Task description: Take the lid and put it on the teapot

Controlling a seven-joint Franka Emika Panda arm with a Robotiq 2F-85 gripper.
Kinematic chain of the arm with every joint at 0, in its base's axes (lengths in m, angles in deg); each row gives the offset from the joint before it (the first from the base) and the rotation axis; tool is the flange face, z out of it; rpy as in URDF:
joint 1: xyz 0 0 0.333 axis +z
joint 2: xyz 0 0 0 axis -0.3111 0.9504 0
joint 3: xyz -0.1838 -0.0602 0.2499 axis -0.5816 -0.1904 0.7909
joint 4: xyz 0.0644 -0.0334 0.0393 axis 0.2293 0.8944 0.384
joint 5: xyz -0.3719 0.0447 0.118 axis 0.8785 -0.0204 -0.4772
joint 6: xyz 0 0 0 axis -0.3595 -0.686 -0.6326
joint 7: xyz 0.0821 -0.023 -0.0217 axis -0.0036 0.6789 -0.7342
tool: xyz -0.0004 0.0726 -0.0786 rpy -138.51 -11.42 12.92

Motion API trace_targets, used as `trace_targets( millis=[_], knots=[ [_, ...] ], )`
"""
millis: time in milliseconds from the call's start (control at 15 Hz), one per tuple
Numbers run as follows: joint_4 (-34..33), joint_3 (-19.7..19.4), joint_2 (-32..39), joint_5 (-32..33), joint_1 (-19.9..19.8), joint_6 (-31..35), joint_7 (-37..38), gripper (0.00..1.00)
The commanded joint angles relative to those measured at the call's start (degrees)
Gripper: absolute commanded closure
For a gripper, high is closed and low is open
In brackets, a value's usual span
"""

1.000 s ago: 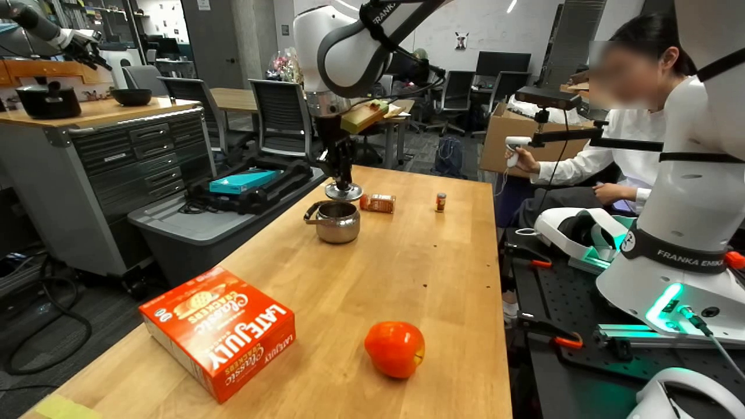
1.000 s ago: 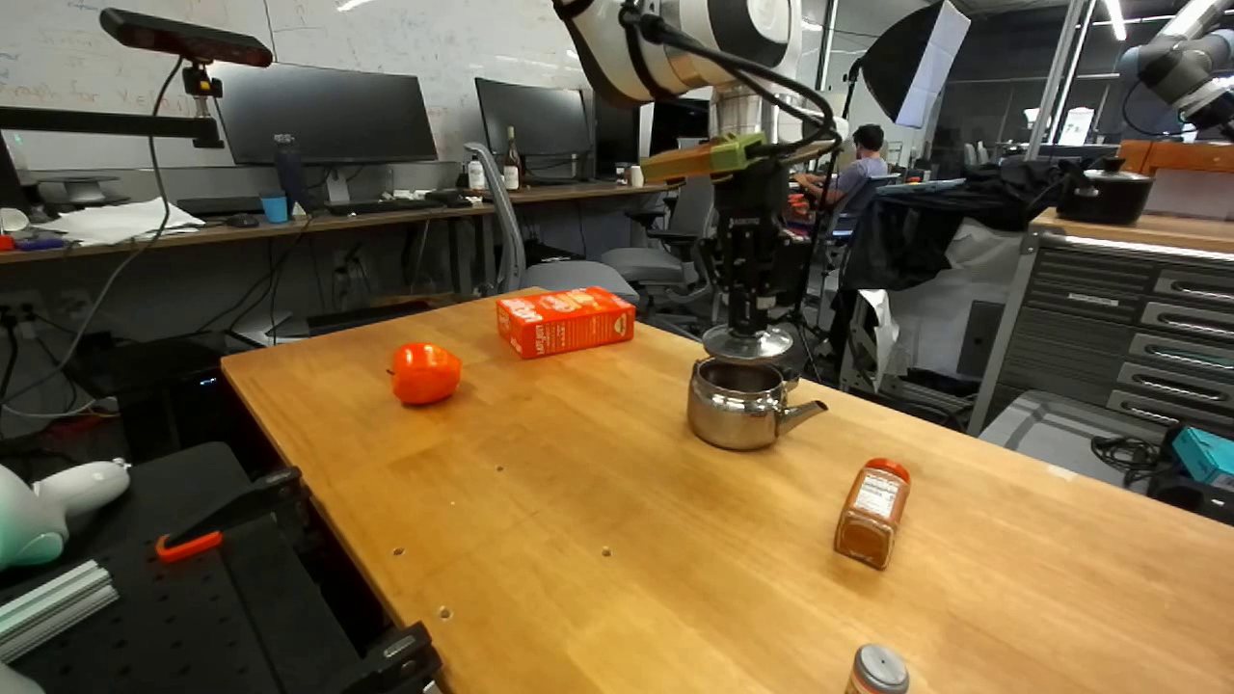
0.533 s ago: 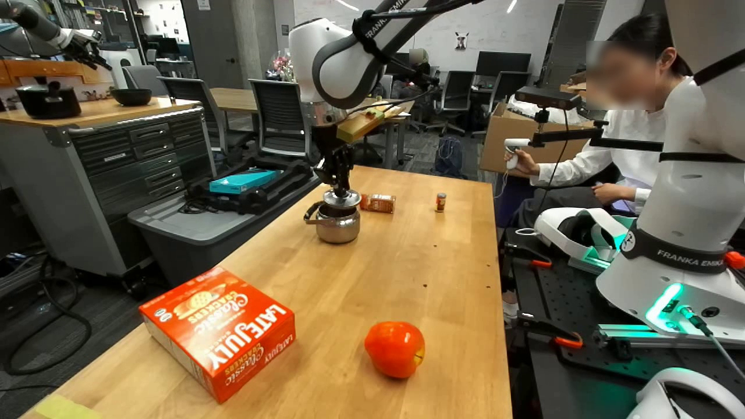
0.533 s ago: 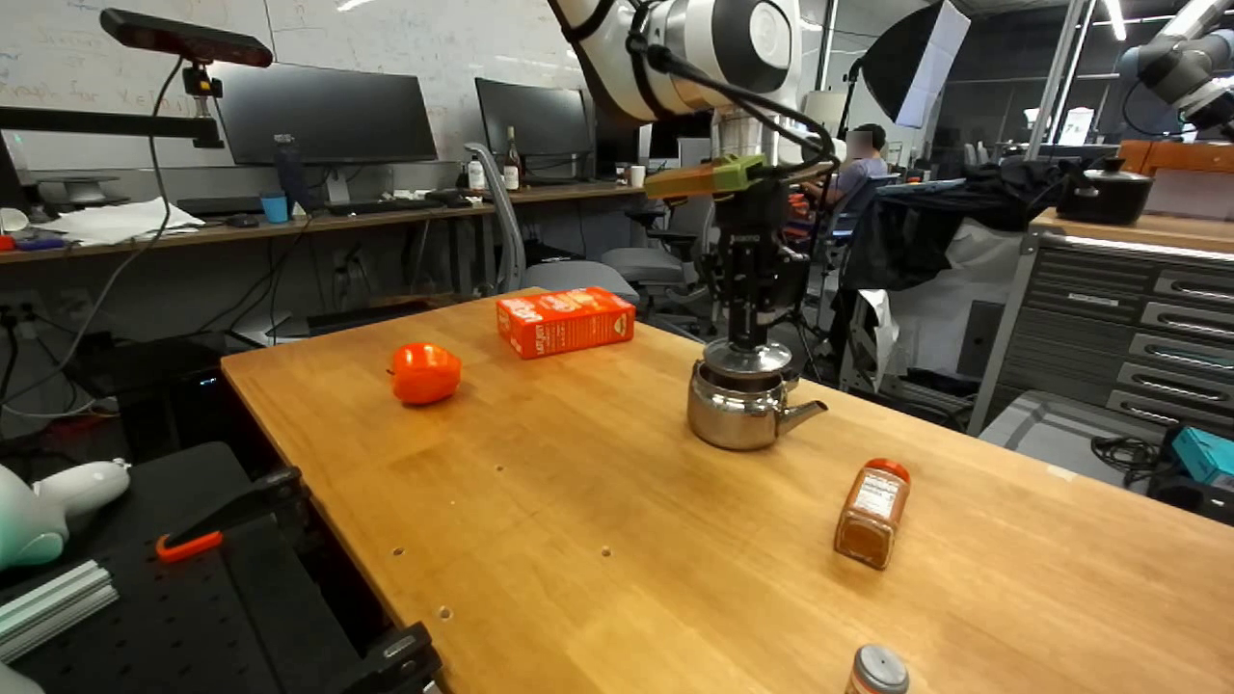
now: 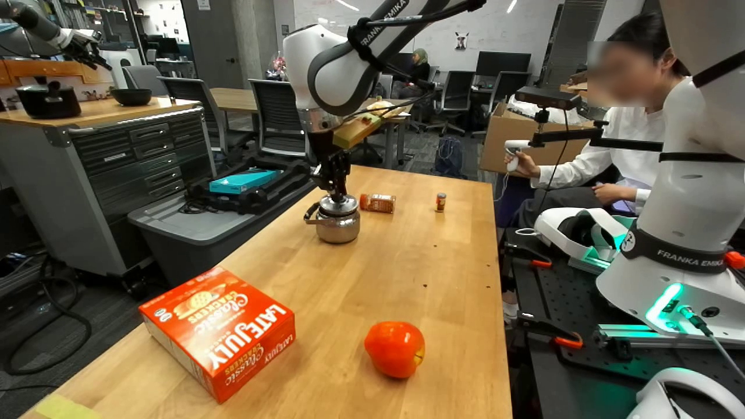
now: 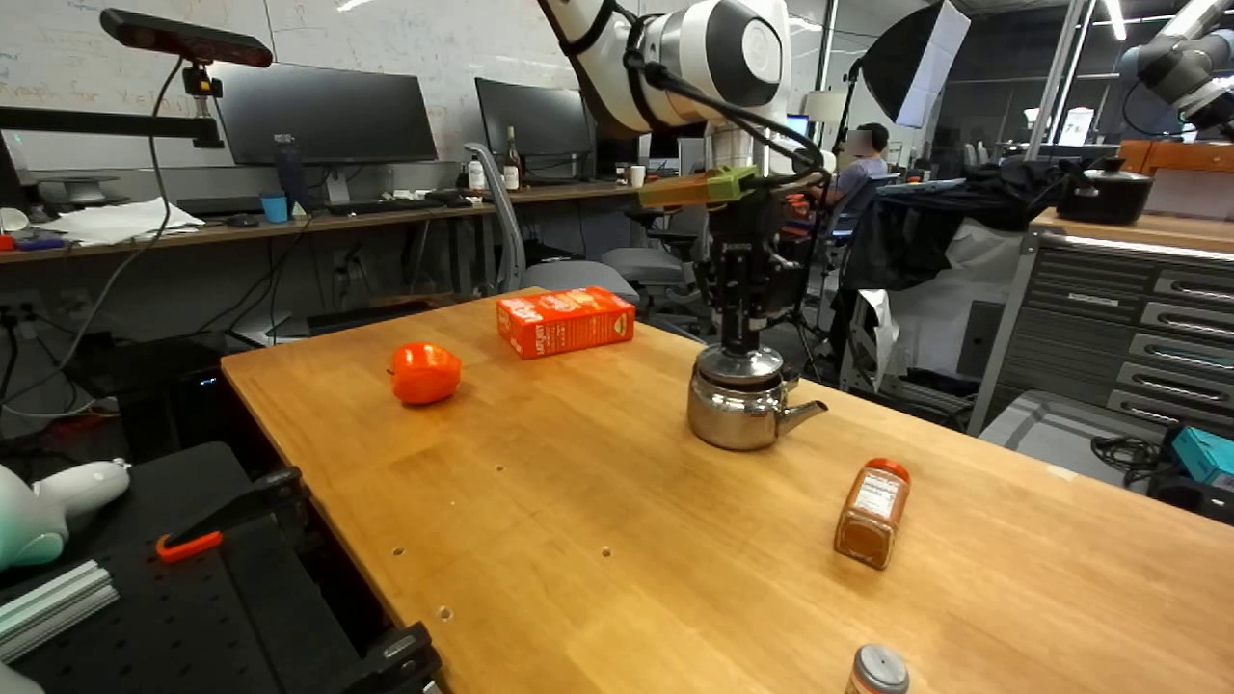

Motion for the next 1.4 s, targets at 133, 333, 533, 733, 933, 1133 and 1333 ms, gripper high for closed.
trace_targets(
  millis=[133, 333, 533, 733, 933, 1133, 1333],
  knots=[
    [-3.3, -0.9, 2.4, 0.0, 1.3, -1.0, 0.8, 0.93],
    [-3.8, -0.9, 2.7, -0.2, 1.2, -1.0, 0.8, 0.93],
    [-4.6, -0.9, 3.1, -0.5, 0.9, -1.3, 0.5, 0.93],
    [-5.3, -0.9, 3.7, -0.6, 0.8, -1.8, 0.3, 0.93],
    [-5.7, -0.9, 4.4, -0.6, 0.7, -2.0, 0.2, 0.93],
    [-6.1, -0.9, 5.2, -0.8, 0.6, -2.5, 0.0, 0.93],
    [-5.9, -0.8, 5.3, -0.8, 0.8, -2.8, 0.0, 0.93]
  ],
)
